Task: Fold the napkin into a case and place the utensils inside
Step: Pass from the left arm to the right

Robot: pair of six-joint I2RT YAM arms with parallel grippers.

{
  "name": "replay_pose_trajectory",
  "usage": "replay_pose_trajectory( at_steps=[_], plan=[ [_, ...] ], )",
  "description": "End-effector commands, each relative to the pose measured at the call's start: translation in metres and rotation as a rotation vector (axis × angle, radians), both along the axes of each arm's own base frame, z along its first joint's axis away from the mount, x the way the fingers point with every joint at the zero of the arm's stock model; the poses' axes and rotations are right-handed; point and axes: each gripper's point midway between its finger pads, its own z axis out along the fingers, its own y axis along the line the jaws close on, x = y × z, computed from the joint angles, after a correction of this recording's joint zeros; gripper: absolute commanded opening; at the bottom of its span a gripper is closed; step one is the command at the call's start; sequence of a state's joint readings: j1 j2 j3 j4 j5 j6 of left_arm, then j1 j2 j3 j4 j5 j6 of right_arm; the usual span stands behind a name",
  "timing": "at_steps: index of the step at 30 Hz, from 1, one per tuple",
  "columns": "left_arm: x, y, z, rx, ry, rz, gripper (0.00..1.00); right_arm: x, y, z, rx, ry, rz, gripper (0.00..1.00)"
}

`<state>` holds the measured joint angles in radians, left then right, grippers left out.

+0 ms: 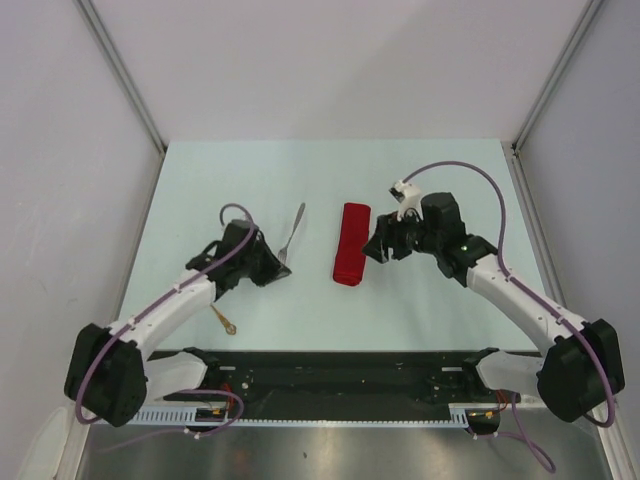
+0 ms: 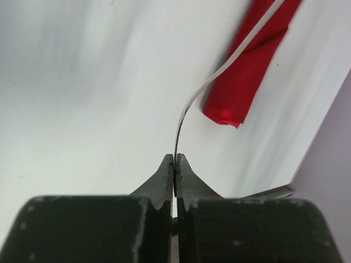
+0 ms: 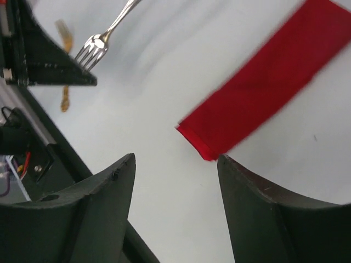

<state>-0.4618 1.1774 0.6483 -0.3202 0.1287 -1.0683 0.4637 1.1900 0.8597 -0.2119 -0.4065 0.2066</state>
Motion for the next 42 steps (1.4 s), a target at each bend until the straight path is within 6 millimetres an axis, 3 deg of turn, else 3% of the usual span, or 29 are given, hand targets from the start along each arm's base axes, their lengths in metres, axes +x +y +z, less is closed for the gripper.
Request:
replay_pose_trajectory(
  at_steps=[1,2,4,5,8,9,10,17,26,29,31,32,33,34,36,37,38,39,40,41,42],
  plan=[
    [-0.009,0.028,0.061,0.277,-0.181,-0.331,0.00,-0.018,0.060,0.065,0.041,-0.299,0.372,0.65],
    [-0.007,0.026,0.082,0.285,-0.236,-0.377,0.00,-0.021,0.066,0.063,-0.013,-0.385,0.456,0.65],
    [-0.020,0.042,0.093,0.395,-0.223,-0.454,0.00,-0.037,0.087,0.077,-0.066,-0.540,0.593,0.68],
    [-0.019,0.041,0.112,0.406,-0.272,-0.483,0.00,-0.040,0.092,0.078,-0.133,-0.662,0.669,0.71],
    [-0.034,0.042,0.121,0.446,-0.272,-0.598,0.00,-0.045,0.109,0.091,-0.237,-0.855,0.719,0.84],
    [-0.041,0.037,0.120,0.460,-0.274,-0.646,0.00,-0.039,0.111,0.090,-0.296,-0.900,0.722,0.86],
    [-0.048,0.035,0.118,0.465,-0.262,-0.680,0.00,-0.038,0.120,0.108,-0.289,-0.943,0.730,0.89],
    [-0.067,0.019,0.118,0.522,-0.307,-0.812,0.00,-0.036,0.129,0.079,-0.398,-0.854,0.883,0.87],
    [-0.064,0.002,0.137,0.477,-0.396,-0.860,0.00,-0.070,0.142,0.044,-0.251,-0.682,1.019,0.74],
    [-0.062,-0.002,0.146,0.461,-0.425,-0.865,0.00,-0.070,0.149,0.041,-0.213,-0.645,0.997,0.50],
    [-0.056,0.000,0.149,0.481,-0.447,-0.835,0.00,-0.066,0.151,0.043,-0.176,-0.619,0.974,0.07],
    [-0.053,0.002,0.152,0.486,-0.453,-0.801,0.00,-0.067,0.152,0.042,-0.142,-0.550,0.933,0.00],
    [-0.046,0.003,0.159,0.481,-0.483,-0.761,0.07,-0.067,0.153,0.039,-0.107,-0.528,0.918,0.00],
    [-0.043,0.003,0.160,0.466,-0.499,-0.732,0.29,-0.066,0.152,0.040,-0.070,-0.511,0.894,0.00],
    [-0.027,0.010,0.190,0.375,-0.610,-0.552,0.55,-0.063,0.152,0.043,0.033,-0.460,0.763,0.00],
    [-0.025,0.013,0.184,0.320,-0.602,-0.473,0.85,-0.057,0.149,0.053,0.090,-0.470,0.703,0.00],
    [-0.026,0.028,0.203,0.275,-0.679,-0.371,0.93,-0.045,0.144,0.054,0.119,-0.440,0.571,0.00],
    [-0.019,0.027,0.223,0.216,-0.776,-0.302,0.95,-0.042,0.143,0.085,0.259,-0.434,0.463,0.00],
    [-0.019,0.026,0.203,0.168,-0.754,-0.263,0.97,-0.045,0.137,0.071,0.292,-0.364,0.406,0.00],
    [-0.023,0.019,0.207,0.099,-0.796,-0.262,0.97,-0.026,0.129,0.074,0.309,-0.346,0.244,0.00],
    [-0.025,0.014,0.225,0.015,-0.884,-0.243,0.97,-0.024,0.128,0.084,0.404,-0.260,0.159,0.00]
  ],
)
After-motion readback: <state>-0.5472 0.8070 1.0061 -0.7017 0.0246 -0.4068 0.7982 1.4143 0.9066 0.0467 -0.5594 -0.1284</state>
